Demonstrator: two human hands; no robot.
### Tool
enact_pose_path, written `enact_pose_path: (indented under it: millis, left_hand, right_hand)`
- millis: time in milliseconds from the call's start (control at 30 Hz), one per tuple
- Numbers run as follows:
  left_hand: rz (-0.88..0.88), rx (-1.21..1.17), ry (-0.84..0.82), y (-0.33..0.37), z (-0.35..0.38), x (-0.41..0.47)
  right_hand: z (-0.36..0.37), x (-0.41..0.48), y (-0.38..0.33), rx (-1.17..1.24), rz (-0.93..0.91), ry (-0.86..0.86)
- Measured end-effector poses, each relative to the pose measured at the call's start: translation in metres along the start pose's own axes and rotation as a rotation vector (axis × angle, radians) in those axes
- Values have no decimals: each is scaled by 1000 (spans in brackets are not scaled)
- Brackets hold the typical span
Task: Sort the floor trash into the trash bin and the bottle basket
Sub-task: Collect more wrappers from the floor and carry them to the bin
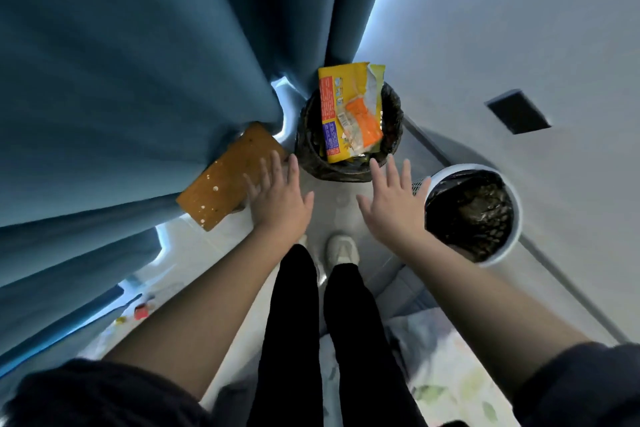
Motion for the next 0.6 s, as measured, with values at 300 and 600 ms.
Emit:
enact_pose_path:
  millis: [300,600]
  left_hand:
    - [-126,-67,284,-37,-94,-189]
    - [-530,-237,351,-101,-68,-333]
  right_hand:
    - [-102,-152,-61,-107,-334,222]
    - [-98,-264,-164,-288,-767,216]
Point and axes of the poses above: each hand's wrist, its own x-axis towards the middle knuckle, its own z-axis out of the palm, y = z × x, the point moved 5 cm from there along x, towards the middle knuckle
